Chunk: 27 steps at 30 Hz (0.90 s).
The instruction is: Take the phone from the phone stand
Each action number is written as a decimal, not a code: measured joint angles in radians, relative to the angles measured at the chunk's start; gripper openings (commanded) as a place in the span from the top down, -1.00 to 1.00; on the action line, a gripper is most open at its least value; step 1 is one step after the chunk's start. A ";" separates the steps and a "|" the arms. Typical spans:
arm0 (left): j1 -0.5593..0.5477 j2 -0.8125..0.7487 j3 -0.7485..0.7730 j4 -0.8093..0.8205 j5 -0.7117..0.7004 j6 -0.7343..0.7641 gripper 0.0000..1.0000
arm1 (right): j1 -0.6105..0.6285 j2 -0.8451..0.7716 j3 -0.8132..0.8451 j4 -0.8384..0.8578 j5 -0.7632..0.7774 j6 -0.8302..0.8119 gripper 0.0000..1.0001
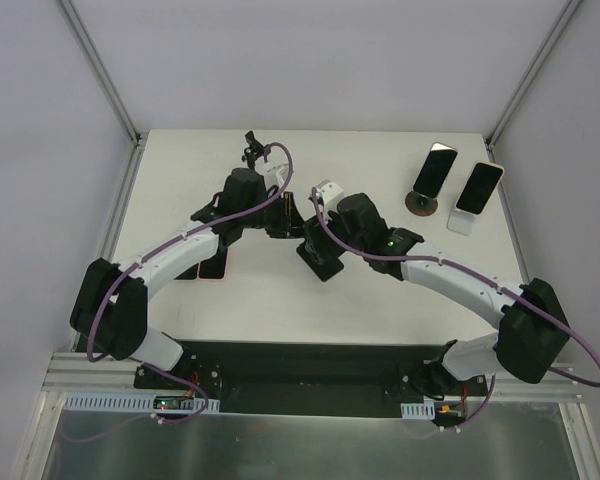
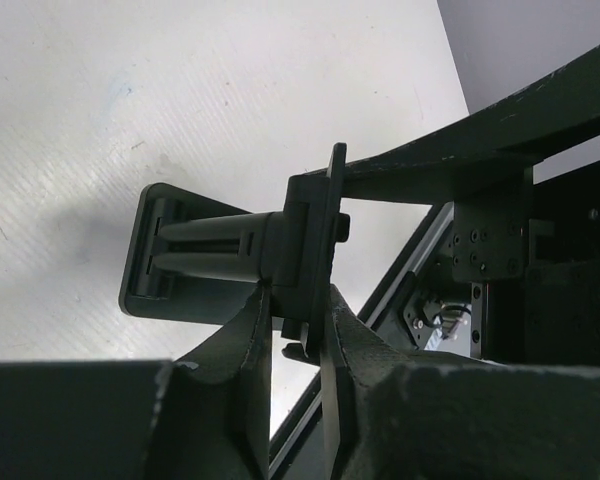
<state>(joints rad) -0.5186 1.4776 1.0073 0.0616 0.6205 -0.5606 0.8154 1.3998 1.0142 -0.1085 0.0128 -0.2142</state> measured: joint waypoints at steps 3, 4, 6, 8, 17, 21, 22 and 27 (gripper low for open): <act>-0.008 -0.021 0.001 -0.002 -0.029 0.012 1.00 | 0.001 -0.021 -0.011 0.011 0.006 -0.002 -0.51; -0.011 -0.033 0.001 -0.009 -0.047 0.020 1.00 | 0.003 -0.029 -0.014 0.016 0.008 -0.004 -0.71; -0.010 -0.060 0.001 -0.023 -0.077 0.027 1.00 | 0.008 -0.047 -0.020 0.023 0.014 -0.006 -0.85; 0.017 -0.094 0.001 -0.040 -0.133 0.034 1.00 | 0.008 -0.077 -0.034 0.020 0.033 -0.003 -0.99; 0.341 -0.207 -0.005 -0.084 -0.347 0.027 1.00 | -0.003 -0.201 -0.077 -0.014 0.151 -0.004 -0.93; 0.431 -0.193 0.001 -0.136 -0.430 0.022 1.00 | -0.035 -0.250 -0.109 -0.024 0.197 0.002 -0.93; 0.449 -0.183 0.005 -0.149 -0.454 0.020 1.00 | -0.044 -0.261 -0.117 -0.029 0.206 0.004 -0.93; 0.491 -0.088 0.057 -0.178 -0.552 0.017 1.00 | -0.089 -0.317 -0.152 -0.048 0.234 0.014 -0.93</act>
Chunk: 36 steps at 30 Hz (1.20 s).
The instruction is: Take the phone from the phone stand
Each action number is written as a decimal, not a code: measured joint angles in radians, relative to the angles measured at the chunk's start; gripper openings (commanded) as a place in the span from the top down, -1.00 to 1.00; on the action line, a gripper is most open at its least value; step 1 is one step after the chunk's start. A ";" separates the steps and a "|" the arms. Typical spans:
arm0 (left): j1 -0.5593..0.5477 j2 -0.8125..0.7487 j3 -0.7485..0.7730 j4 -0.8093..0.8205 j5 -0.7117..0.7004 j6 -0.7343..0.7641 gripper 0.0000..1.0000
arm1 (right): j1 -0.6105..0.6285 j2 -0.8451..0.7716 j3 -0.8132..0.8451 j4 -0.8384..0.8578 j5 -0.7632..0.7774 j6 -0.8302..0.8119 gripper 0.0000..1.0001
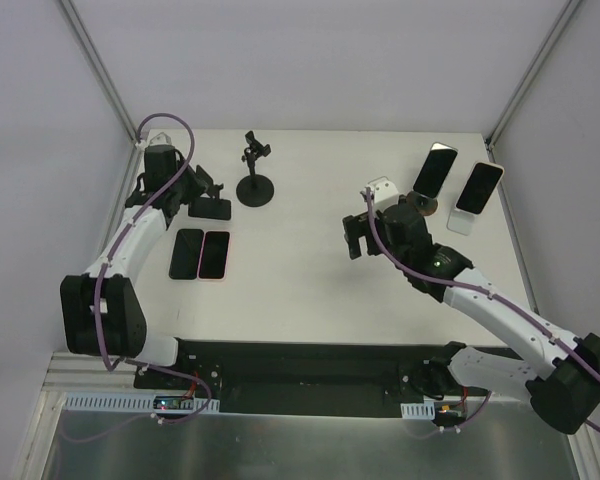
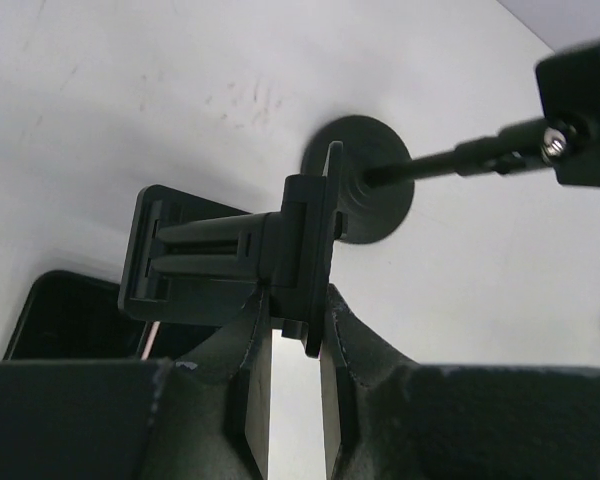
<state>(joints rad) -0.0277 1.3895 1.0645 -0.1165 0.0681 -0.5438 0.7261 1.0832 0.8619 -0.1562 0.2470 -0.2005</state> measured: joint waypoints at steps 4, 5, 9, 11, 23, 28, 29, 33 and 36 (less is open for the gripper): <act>0.003 0.111 0.076 0.014 -0.068 0.000 1.00 | -0.031 -0.027 -0.010 -0.015 0.007 0.008 -0.93; 0.003 0.142 0.099 0.019 -0.085 -0.001 1.00 | -0.039 -0.032 -0.010 -0.020 0.007 0.010 -0.93; 0.003 0.259 0.187 0.067 -0.138 -0.020 1.00 | -0.067 -0.058 -0.021 -0.026 0.007 0.015 -0.93; 0.003 0.311 0.225 0.095 -0.155 -0.033 1.00 | -0.081 -0.072 -0.034 -0.032 0.006 0.017 -0.93; 0.003 0.513 0.325 0.241 -0.159 -0.102 1.00 | -0.142 -0.090 -0.059 -0.042 -0.009 0.028 -0.93; 0.003 0.521 0.292 0.313 -0.155 -0.121 0.88 | -0.152 -0.091 -0.059 -0.042 -0.022 0.032 -0.93; 0.003 0.521 0.281 0.327 -0.155 -0.127 0.82 | -0.153 -0.091 -0.059 -0.042 -0.024 0.033 -0.93; 0.003 0.517 0.232 0.384 -0.155 -0.164 0.45 | -0.154 -0.089 -0.059 -0.042 -0.027 0.039 -0.93; 0.002 0.500 0.190 0.395 -0.156 -0.181 0.20 | -0.154 -0.082 -0.058 -0.042 -0.027 0.043 -0.93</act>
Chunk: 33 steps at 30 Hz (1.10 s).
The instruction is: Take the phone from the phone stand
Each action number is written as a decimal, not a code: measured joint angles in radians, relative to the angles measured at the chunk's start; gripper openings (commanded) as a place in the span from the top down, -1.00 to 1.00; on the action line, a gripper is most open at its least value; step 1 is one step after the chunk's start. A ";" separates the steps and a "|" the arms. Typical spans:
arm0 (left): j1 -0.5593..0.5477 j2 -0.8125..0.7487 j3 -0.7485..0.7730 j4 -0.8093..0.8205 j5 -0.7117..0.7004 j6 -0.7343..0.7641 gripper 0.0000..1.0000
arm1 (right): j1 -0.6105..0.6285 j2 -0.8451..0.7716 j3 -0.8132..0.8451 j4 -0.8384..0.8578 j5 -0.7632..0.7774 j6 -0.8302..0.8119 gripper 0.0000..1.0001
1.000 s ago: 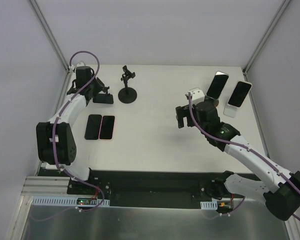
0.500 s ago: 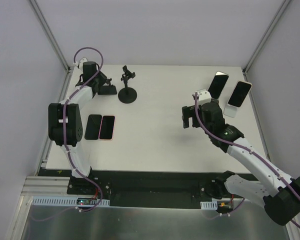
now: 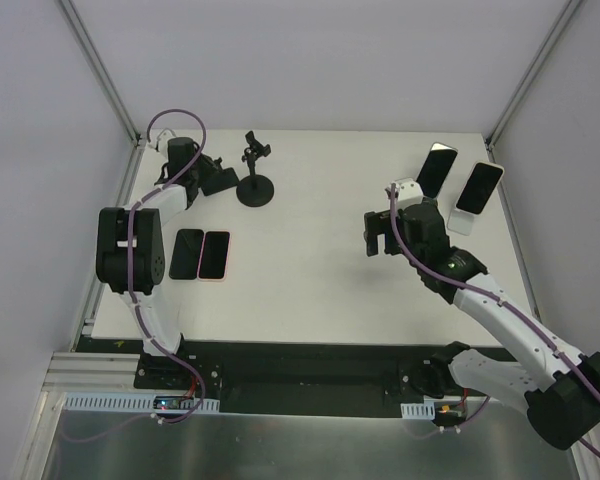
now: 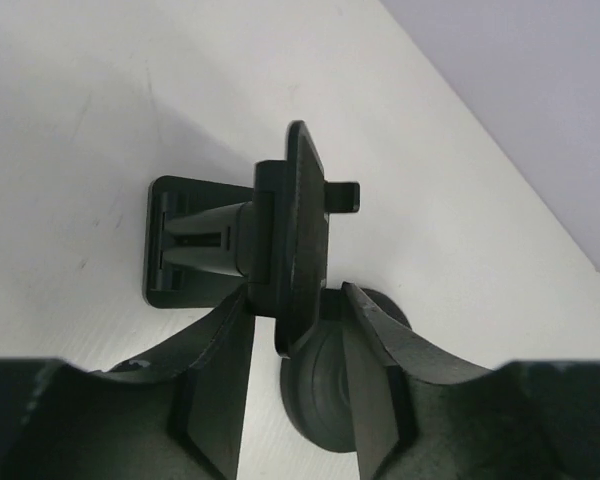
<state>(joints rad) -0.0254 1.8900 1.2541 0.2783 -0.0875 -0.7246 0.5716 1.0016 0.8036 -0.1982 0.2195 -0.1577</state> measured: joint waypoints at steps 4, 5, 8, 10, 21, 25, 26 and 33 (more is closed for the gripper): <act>-0.002 -0.016 -0.042 -0.019 0.001 -0.015 -0.02 | -0.001 0.014 0.000 0.000 0.000 0.001 -0.93; -0.003 -0.019 -0.050 -0.026 0.002 -0.020 -0.12 | -0.001 0.016 0.000 0.000 0.000 0.001 -0.93; -0.010 -0.034 -0.071 -0.034 0.008 -0.027 -0.32 | -0.001 0.024 0.000 0.000 0.000 0.007 -0.93; -0.015 -0.049 -0.082 -0.041 0.012 -0.028 -0.42 | -0.001 0.028 0.000 0.000 0.000 0.012 -0.93; -0.021 -0.253 -0.161 -0.113 0.034 0.014 -0.98 | -0.053 0.074 0.085 -0.048 0.042 0.035 -0.93; -0.022 -0.399 -0.217 -0.170 0.079 0.084 -0.98 | -0.113 0.109 0.143 -0.074 0.084 0.076 -0.93; -0.024 -0.433 -0.229 -0.185 0.089 0.101 -0.98 | -0.133 0.127 0.164 -0.085 0.098 0.090 -0.93; -0.104 -0.763 -0.381 -0.348 0.138 0.295 -0.98 | -0.272 0.307 0.324 -0.140 0.164 0.183 -0.93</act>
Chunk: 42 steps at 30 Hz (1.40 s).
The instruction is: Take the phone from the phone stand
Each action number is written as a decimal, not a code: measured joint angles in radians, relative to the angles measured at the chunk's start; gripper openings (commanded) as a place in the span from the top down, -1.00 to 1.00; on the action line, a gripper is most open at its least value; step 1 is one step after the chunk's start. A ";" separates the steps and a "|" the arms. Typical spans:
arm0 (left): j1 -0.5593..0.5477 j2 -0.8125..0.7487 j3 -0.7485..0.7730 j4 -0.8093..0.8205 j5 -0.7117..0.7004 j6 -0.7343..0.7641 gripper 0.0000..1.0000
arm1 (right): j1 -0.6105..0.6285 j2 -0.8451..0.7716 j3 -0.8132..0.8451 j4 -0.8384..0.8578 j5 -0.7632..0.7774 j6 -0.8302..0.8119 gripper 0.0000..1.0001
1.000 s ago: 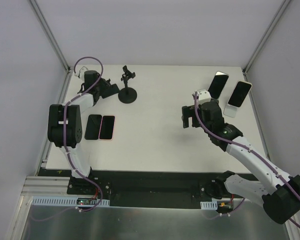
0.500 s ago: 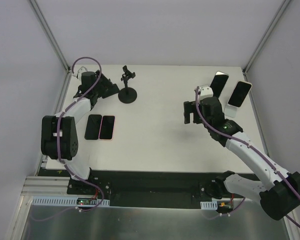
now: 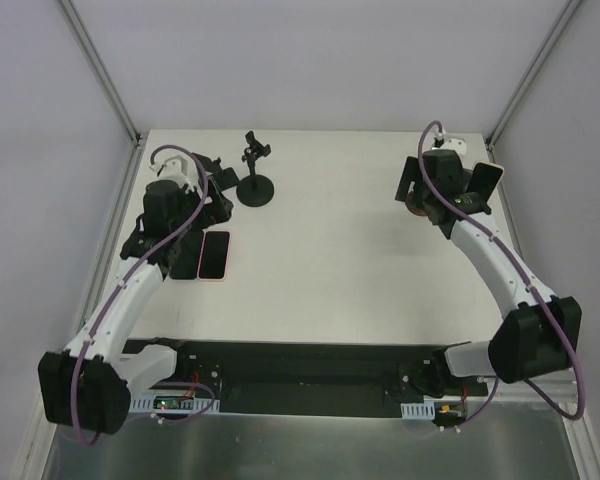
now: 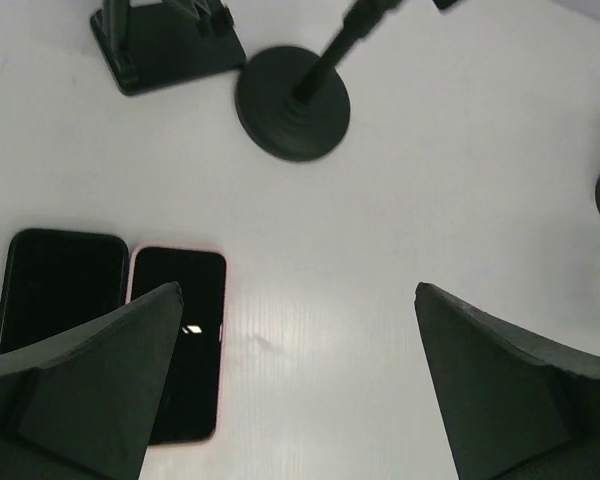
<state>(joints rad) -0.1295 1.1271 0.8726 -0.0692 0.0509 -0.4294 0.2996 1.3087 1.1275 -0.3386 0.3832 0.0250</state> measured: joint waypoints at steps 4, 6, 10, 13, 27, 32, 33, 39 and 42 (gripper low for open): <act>-0.022 -0.204 -0.116 -0.068 0.043 0.100 -0.98 | -0.071 0.130 0.106 -0.023 0.023 0.039 -0.93; -0.021 -0.301 -0.165 -0.103 0.051 0.153 -0.98 | -0.107 0.201 0.168 -0.026 0.029 0.050 -0.92; -0.021 -0.415 -0.225 -0.140 0.056 0.241 -0.98 | -0.164 0.324 0.266 -0.033 0.032 0.062 -0.93; -0.021 -0.430 -0.241 -0.155 0.053 0.280 -0.98 | -0.193 0.415 0.330 -0.034 0.026 0.069 -0.93; -0.021 -0.363 -0.241 -0.156 0.041 0.333 -0.98 | -0.227 0.632 0.482 -0.009 -0.034 0.057 -0.93; -0.021 -0.359 -0.241 -0.154 0.041 0.336 -0.98 | -0.238 0.658 0.491 -0.002 -0.029 0.055 -0.93; -0.021 -0.358 -0.241 -0.154 0.041 0.336 -0.98 | -0.239 0.664 0.493 -0.002 -0.029 0.053 -0.96; -0.021 -0.348 -0.241 -0.154 0.042 0.337 -0.98 | -0.239 0.701 0.504 0.005 -0.030 0.042 -0.78; -0.021 -0.343 -0.241 -0.154 0.042 0.337 -0.98 | -0.239 0.707 0.504 0.008 -0.032 0.034 -0.61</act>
<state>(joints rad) -0.1509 0.7841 0.6315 -0.2230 0.0925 -0.0925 0.0605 2.0155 1.6310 -0.3305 0.3508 0.0586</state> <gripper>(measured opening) 0.992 0.883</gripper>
